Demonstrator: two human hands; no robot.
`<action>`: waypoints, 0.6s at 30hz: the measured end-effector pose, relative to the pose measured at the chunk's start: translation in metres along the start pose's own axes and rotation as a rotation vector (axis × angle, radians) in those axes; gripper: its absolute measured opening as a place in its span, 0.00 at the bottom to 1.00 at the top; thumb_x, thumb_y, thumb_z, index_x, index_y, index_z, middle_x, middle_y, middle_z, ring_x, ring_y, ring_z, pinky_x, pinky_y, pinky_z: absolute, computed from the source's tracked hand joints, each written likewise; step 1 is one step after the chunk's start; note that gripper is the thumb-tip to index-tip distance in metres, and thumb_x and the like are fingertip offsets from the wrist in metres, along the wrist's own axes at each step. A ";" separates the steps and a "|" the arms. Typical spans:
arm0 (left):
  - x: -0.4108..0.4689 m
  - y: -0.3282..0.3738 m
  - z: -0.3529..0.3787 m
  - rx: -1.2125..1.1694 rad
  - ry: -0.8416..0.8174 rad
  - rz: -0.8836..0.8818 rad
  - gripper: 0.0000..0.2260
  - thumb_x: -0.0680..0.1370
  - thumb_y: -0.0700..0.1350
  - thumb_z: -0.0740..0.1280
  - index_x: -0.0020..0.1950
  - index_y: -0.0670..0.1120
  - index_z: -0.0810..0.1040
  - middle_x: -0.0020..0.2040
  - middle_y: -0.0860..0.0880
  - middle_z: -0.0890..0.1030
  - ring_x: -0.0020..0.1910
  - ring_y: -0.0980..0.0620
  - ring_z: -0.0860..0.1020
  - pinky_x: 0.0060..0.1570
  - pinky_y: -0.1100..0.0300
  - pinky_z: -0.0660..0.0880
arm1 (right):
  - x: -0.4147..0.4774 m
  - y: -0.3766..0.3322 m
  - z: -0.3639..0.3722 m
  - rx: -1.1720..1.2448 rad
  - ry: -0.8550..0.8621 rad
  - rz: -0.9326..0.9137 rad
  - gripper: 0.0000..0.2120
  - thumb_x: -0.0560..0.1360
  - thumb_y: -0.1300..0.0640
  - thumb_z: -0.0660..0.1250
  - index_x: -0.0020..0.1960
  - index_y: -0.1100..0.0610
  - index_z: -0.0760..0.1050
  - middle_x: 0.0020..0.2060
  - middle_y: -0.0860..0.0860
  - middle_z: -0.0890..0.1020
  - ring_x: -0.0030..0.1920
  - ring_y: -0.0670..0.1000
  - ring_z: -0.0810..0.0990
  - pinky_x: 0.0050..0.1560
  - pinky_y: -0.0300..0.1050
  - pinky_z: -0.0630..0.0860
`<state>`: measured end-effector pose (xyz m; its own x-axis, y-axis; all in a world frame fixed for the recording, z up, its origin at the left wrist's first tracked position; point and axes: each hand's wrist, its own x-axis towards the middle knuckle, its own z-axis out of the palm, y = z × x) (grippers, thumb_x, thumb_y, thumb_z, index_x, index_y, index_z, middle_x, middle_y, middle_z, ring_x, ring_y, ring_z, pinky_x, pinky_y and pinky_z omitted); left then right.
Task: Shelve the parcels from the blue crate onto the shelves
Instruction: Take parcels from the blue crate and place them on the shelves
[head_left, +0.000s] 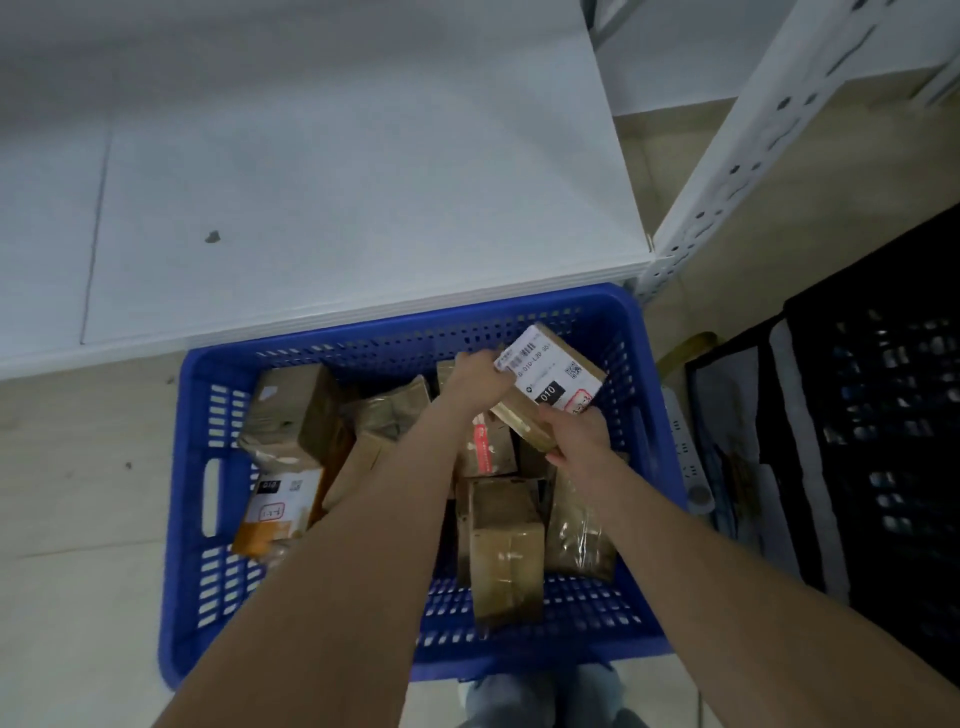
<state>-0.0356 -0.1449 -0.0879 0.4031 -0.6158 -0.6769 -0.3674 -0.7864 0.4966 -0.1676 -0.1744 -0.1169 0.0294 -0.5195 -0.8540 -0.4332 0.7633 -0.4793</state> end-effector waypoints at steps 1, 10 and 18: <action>-0.012 -0.007 -0.009 -0.019 0.017 -0.020 0.12 0.79 0.43 0.60 0.60 0.42 0.75 0.54 0.40 0.77 0.58 0.44 0.73 0.60 0.54 0.70 | -0.015 -0.005 0.002 -0.019 0.000 -0.040 0.16 0.72 0.59 0.72 0.57 0.59 0.72 0.54 0.54 0.80 0.48 0.51 0.76 0.46 0.48 0.78; -0.162 -0.021 -0.110 -0.215 0.290 -0.309 0.11 0.79 0.51 0.62 0.57 0.45 0.72 0.49 0.48 0.79 0.48 0.46 0.80 0.53 0.49 0.78 | -0.185 -0.072 0.022 -0.021 -0.207 -0.116 0.27 0.76 0.66 0.67 0.71 0.50 0.65 0.61 0.54 0.77 0.56 0.58 0.80 0.41 0.49 0.83; -0.276 0.002 -0.182 -0.532 0.450 -0.372 0.19 0.79 0.58 0.60 0.56 0.43 0.73 0.46 0.48 0.81 0.42 0.50 0.79 0.32 0.63 0.74 | -0.310 -0.125 0.022 -0.195 -0.330 -0.283 0.27 0.73 0.71 0.66 0.68 0.54 0.70 0.60 0.54 0.78 0.57 0.54 0.79 0.52 0.53 0.80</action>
<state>0.0050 0.0147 0.1985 0.7631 -0.1788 -0.6210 0.2624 -0.7924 0.5506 -0.1027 -0.1004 0.2028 0.4419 -0.5224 -0.7293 -0.5270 0.5068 -0.6823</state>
